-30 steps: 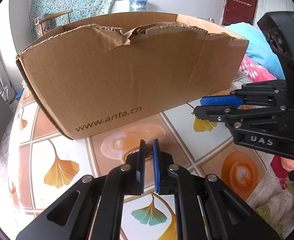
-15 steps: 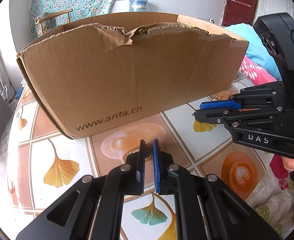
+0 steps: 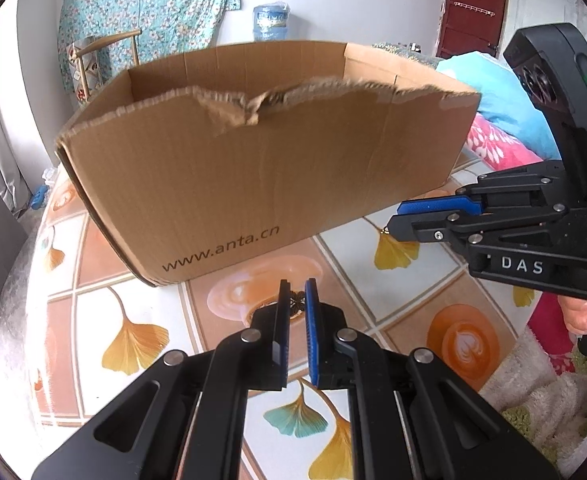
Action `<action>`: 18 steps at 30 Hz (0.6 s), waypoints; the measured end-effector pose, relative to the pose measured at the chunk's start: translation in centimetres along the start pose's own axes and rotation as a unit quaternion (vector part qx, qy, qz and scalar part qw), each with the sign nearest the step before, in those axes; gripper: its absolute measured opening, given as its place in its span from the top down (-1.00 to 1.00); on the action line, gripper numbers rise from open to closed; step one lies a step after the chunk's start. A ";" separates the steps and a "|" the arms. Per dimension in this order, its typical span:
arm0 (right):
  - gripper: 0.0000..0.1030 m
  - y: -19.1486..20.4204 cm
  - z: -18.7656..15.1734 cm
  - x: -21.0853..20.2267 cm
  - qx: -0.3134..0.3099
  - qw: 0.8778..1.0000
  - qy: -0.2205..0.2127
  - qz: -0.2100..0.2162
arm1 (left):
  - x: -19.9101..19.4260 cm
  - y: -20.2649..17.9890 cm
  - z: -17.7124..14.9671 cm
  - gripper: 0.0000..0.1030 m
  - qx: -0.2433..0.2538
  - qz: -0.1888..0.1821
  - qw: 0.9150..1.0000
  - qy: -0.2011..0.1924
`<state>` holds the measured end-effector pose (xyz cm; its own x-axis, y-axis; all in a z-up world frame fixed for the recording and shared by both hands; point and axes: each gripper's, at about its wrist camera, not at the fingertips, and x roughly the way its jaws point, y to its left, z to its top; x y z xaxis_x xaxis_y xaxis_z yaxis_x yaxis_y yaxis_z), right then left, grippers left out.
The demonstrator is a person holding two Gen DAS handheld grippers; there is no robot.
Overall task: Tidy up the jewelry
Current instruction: 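Close the right gripper on a gold earring beside the box, then carry the gold earring into the box and open the right gripper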
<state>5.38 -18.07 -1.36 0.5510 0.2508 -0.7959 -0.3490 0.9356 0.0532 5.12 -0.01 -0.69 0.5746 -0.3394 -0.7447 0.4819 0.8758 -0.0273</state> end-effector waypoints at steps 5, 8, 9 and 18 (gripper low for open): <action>0.79 -0.5 0.0 -3.8 0.005 0.999 -0.039 0.030 | -2.6 -0.7 0.8 0.87 0.007 0.001 1.000 -0.026; 0.79 0.1 0.6 -5.7 -0.001 0.996 -0.073 0.052 | -5.1 -0.8 1.9 0.87 0.011 -0.007 0.998 -0.060; 0.79 0.3 0.8 -6.8 -0.008 0.994 -0.089 0.060 | -5.9 -0.7 2.4 0.87 0.012 -0.010 0.997 -0.071; 0.79 -0.8 7.5 -9.0 -0.062 0.982 -0.149 0.102 | -7.3 2.0 10.1 0.87 0.011 -0.031 0.994 -0.103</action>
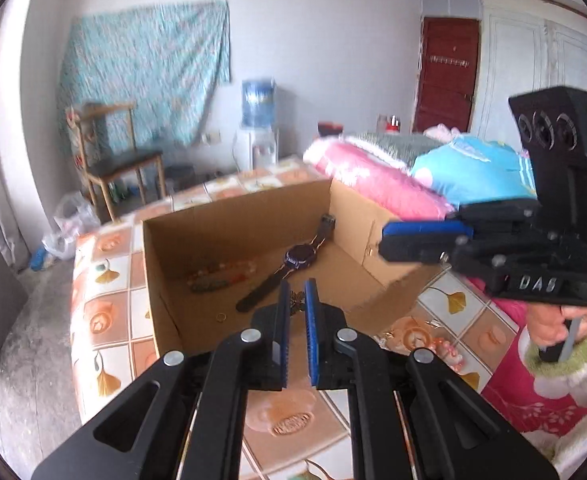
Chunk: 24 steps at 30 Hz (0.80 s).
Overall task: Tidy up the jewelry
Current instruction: 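Carry the gold earring into the box and open the right gripper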
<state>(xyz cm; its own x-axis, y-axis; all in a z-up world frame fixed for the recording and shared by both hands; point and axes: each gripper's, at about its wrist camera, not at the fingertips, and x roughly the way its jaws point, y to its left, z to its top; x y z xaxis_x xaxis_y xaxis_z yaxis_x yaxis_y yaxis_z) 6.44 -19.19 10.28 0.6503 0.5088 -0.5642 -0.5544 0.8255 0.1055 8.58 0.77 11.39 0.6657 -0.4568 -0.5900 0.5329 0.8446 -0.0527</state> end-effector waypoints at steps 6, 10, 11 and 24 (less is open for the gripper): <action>0.79 -5.1 2.7 8.0 0.031 0.986 0.149 0.065 | 8.5 4.5 2.7 0.87 -0.066 -0.102 0.979 0.162; 0.79 -7.1 2.1 12.8 0.057 0.966 0.243 0.073 | 13.7 5.9 2.8 0.87 -0.092 -0.114 0.955 0.259; 0.79 -7.5 2.0 13.7 0.060 0.962 0.258 0.067 | 14.9 6.1 2.8 0.87 -0.100 -0.116 0.948 0.280; 0.68 -9.2 2.3 15.4 0.095 0.957 0.266 0.062 | 18.3 7.4 3.2 0.51 -0.143 -0.104 0.922 0.345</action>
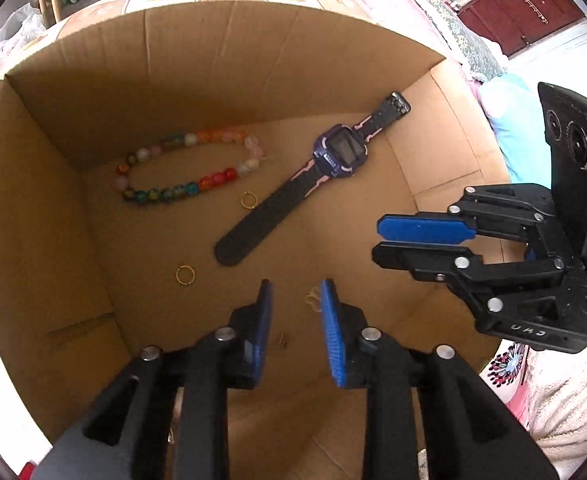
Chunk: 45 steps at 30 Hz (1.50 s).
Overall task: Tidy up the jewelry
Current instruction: 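Carry the gold earring into the box and open the right gripper, then move the open right gripper back to the gold coil earring on the table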
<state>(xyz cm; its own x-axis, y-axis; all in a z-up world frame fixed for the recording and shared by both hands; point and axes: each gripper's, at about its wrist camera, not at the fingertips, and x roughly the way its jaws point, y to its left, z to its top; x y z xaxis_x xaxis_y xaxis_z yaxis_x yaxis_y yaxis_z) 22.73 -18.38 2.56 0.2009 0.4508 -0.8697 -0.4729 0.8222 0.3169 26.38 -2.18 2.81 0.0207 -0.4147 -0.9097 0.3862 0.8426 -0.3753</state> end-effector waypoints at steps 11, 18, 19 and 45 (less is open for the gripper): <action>0.26 1.4 -3.5 -9.5 -0.012 0.987 -0.155 -0.024 | -6.5 -2.1 -2.7 0.28 0.043 0.035 0.989 -0.135; -0.07 3.8 -12.5 -17.2 -0.013 0.956 -0.292 -0.029 | -12.8 -6.1 -12.5 -0.41 0.107 0.040 0.952 -0.283; -0.08 3.9 -13.5 -17.6 -0.006 0.954 -0.297 -0.030 | -12.8 -6.3 -13.3 -0.45 0.104 0.037 0.951 -0.288; 0.51 -3.0 -23.7 -4.5 0.202 0.956 -0.175 -0.124 | 5.7 -12.4 -16.4 -0.23 0.194 0.102 0.940 -0.264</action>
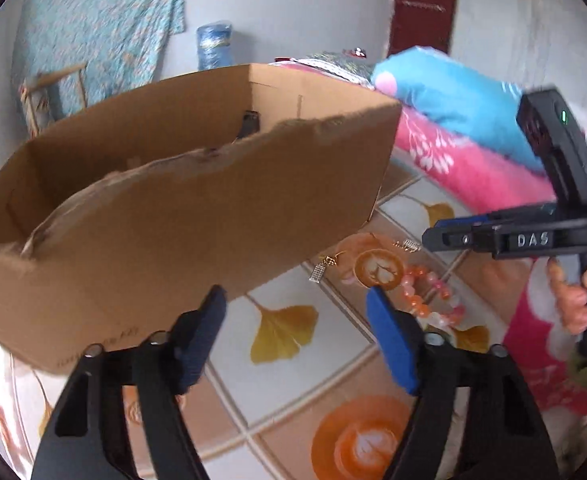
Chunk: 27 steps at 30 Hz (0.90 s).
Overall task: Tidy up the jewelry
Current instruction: 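Move the open right gripper back to the gold coil earring on the table, then close the right gripper on the gold coil earring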
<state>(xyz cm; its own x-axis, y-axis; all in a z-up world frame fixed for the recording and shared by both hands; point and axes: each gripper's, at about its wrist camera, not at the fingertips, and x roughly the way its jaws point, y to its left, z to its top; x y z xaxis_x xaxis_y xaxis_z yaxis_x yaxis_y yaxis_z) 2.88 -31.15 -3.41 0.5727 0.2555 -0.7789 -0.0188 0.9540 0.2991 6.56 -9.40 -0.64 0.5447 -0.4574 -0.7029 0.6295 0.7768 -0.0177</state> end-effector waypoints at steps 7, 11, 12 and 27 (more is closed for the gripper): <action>0.68 0.4 0.2 1.0 -0.037 0.999 0.000 -0.002 | 2.6 -1.5 0.9 0.28 0.054 0.005 0.998 0.011; 0.68 0.6 0.3 1.4 -0.051 0.999 -0.006 -0.007 | 3.8 -1.8 1.3 0.41 0.061 0.009 0.998 0.022; 0.68 0.7 0.4 1.4 -0.052 0.999 -0.007 -0.007 | 4.1 -1.8 1.4 0.43 0.063 0.011 0.998 0.026; 0.66 -0.1 0.4 1.2 -0.041 0.999 -0.018 0.006 | 5.6 -2.8 2.1 0.92 0.071 0.007 0.996 0.049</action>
<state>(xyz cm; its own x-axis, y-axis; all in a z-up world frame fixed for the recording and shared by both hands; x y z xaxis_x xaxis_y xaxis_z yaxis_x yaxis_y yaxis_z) 3.90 -31.01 -4.20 0.6014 0.2624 -0.7546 -0.0916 0.9609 0.2611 8.97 -15.02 -3.06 0.5018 -0.3974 -0.7682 0.6984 0.7102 0.0888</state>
